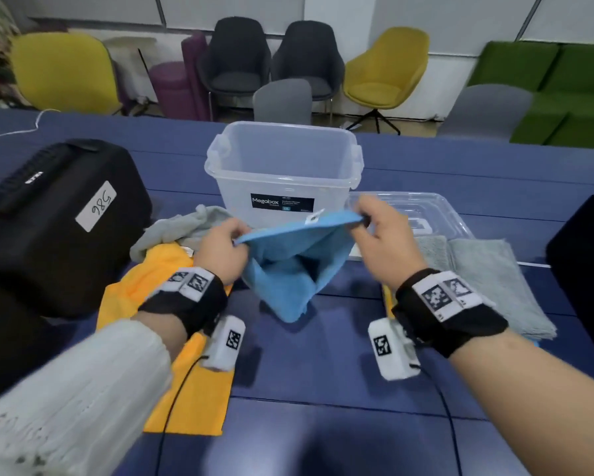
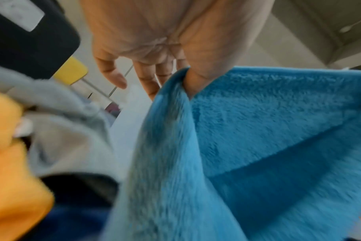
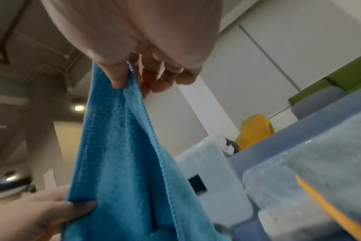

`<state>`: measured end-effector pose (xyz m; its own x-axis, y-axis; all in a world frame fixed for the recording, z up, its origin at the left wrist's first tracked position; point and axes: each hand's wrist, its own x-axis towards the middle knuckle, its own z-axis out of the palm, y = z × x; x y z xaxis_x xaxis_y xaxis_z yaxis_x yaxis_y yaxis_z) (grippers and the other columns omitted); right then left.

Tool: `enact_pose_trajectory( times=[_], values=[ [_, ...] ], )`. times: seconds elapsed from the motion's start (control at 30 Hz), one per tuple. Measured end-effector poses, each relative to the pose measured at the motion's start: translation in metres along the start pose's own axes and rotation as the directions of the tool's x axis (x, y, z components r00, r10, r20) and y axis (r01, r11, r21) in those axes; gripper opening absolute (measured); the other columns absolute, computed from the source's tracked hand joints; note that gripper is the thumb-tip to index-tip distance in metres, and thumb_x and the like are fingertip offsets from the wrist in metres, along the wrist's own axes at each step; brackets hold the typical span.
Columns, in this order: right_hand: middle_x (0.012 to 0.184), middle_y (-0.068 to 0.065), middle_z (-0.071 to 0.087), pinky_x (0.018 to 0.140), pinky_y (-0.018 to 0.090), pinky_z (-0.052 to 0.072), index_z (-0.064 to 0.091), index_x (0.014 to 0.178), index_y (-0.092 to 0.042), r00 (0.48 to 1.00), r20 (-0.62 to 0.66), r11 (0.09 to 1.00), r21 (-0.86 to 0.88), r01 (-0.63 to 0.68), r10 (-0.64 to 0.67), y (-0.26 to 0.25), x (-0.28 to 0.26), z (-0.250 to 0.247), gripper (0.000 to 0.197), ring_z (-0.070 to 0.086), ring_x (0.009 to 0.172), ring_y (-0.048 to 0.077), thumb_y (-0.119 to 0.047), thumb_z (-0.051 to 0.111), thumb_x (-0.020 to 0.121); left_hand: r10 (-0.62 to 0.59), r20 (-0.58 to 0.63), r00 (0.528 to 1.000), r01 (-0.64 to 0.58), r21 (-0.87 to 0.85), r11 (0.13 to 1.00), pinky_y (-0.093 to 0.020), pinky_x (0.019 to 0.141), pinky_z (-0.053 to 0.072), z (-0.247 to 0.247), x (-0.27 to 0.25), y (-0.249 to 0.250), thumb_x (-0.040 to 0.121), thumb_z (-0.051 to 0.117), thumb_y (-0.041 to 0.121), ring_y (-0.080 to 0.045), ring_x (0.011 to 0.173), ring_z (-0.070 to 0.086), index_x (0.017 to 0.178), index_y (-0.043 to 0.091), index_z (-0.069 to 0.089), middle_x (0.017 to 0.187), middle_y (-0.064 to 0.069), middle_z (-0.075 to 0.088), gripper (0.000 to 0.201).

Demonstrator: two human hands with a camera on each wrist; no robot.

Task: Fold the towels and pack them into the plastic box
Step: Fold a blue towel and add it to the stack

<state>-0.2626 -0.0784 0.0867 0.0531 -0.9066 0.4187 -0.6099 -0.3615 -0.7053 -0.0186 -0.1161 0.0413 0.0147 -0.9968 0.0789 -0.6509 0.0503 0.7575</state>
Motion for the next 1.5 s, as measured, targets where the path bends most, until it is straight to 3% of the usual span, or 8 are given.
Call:
enact_pose_trajectory(
  times=[0.13, 0.43, 0.6, 0.7, 1.0, 1.17, 1.3, 1.5],
  values=[
    [0.060, -0.010, 0.035, 0.055, 0.020, 0.027, 0.035, 0.065, -0.018, 0.993, -0.115, 0.993, 0.116, -0.014, 0.027, -0.019, 0.004, -0.047, 0.031, 0.032, 0.060, 0.005, -0.013, 0.053, 0.089, 0.173, -0.191, 0.966, -0.172, 0.021, 0.985, -0.033, 0.078, 0.044, -0.039, 0.011, 0.030, 0.081, 0.048, 0.000, -0.026, 0.085, 0.058, 0.086, 0.012, 0.061, 0.084, -0.001, 0.062, 0.019],
    [0.074, 0.013, 0.046, 0.063, 0.039, 0.039, 0.046, 0.066, -0.028, 0.929, -0.346, 0.950, 0.311, -0.018, 0.131, -0.023, -0.027, -0.144, 0.019, 0.043, 0.070, 0.023, -0.028, 0.062, 0.077, 0.279, -0.281, 0.918, -0.257, 0.116, 0.960, -0.028, 0.069, 0.043, -0.095, -0.023, 0.063, 0.088, 0.059, 0.019, -0.017, 0.075, 0.052, 0.081, 0.018, 0.062, 0.081, -0.002, 0.061, 0.008],
    [0.073, -0.001, 0.063, 0.069, 0.031, 0.051, 0.054, 0.085, -0.028, 0.937, -0.312, 0.920, 0.391, -0.028, 0.160, -0.016, -0.065, -0.181, 0.025, 0.057, 0.071, 0.016, -0.003, 0.055, 0.085, 0.325, -0.275, 0.905, -0.336, 0.007, 0.942, -0.003, 0.060, 0.037, -0.109, -0.053, 0.075, 0.093, 0.059, 0.018, 0.009, 0.063, 0.053, 0.090, 0.012, 0.065, 0.083, -0.005, 0.063, 0.009],
    [0.081, -0.003, 0.068, 0.079, 0.037, 0.050, 0.066, 0.082, -0.027, 0.948, -0.242, 0.927, 0.357, -0.111, 0.206, -0.013, -0.081, -0.189, 0.024, 0.060, 0.081, 0.019, -0.008, 0.052, 0.087, 0.297, -0.225, 0.928, -0.334, -0.148, 0.931, -0.005, 0.061, 0.042, -0.104, -0.062, 0.076, 0.093, 0.059, 0.016, 0.008, 0.063, 0.056, 0.082, 0.019, 0.064, 0.070, 0.013, 0.066, 0.012],
    [0.096, 0.024, 0.063, 0.080, 0.045, 0.050, 0.065, 0.073, -0.018, 0.884, -0.197, 0.838, 0.457, -0.299, 0.423, -0.020, -0.077, -0.196, 0.013, 0.061, 0.091, 0.034, -0.011, 0.055, 0.076, 0.167, -0.194, 0.967, -0.210, -0.229, 0.950, -0.026, 0.064, 0.039, -0.075, -0.048, 0.089, 0.084, 0.060, 0.036, -0.011, 0.067, 0.045, 0.074, 0.027, 0.060, 0.076, 0.000, 0.055, 0.014],
    [0.120, 0.037, 0.055, 0.096, 0.054, 0.048, 0.045, 0.118, 0.021, 0.910, -0.025, 0.733, 0.602, -0.318, 0.415, -0.015, -0.093, -0.214, 0.040, 0.059, 0.110, 0.045, 0.003, 0.044, 0.083, 0.183, 0.005, 0.983, -0.118, -0.749, 0.652, -0.037, 0.076, 0.050, -0.073, -0.081, 0.104, 0.098, 0.046, 0.013, -0.022, 0.084, 0.061, 0.085, 0.016, 0.059, 0.095, -0.011, 0.063, 0.018],
    [0.067, 0.009, 0.067, 0.054, 0.023, 0.055, 0.061, 0.067, -0.003, 0.831, 0.235, 0.671, 0.498, -0.549, 0.505, -0.004, -0.136, -0.205, 0.034, 0.067, 0.059, 0.018, 0.012, 0.036, 0.084, 0.161, 0.286, 0.945, 0.079, -0.674, 0.734, -0.027, 0.062, 0.056, -0.063, -0.111, 0.074, 0.090, 0.057, 0.016, -0.012, 0.069, 0.069, 0.079, 0.014, 0.066, 0.077, 0.000, 0.073, 0.014],
    [0.061, 0.012, 0.056, 0.044, 0.026, 0.046, 0.048, 0.068, -0.004, 0.528, 0.590, 0.531, 0.189, -0.826, 0.611, 0.037, -0.205, -0.163, 0.020, 0.057, 0.048, 0.019, 0.016, 0.048, 0.070, -0.091, 0.747, 0.658, 0.426, -0.270, 0.864, -0.025, 0.050, 0.052, -0.026, -0.148, 0.008, 0.070, 0.082, 0.021, -0.018, 0.060, 0.065, 0.078, 0.004, 0.056, 0.080, -0.016, 0.063, 0.032]
  ],
)
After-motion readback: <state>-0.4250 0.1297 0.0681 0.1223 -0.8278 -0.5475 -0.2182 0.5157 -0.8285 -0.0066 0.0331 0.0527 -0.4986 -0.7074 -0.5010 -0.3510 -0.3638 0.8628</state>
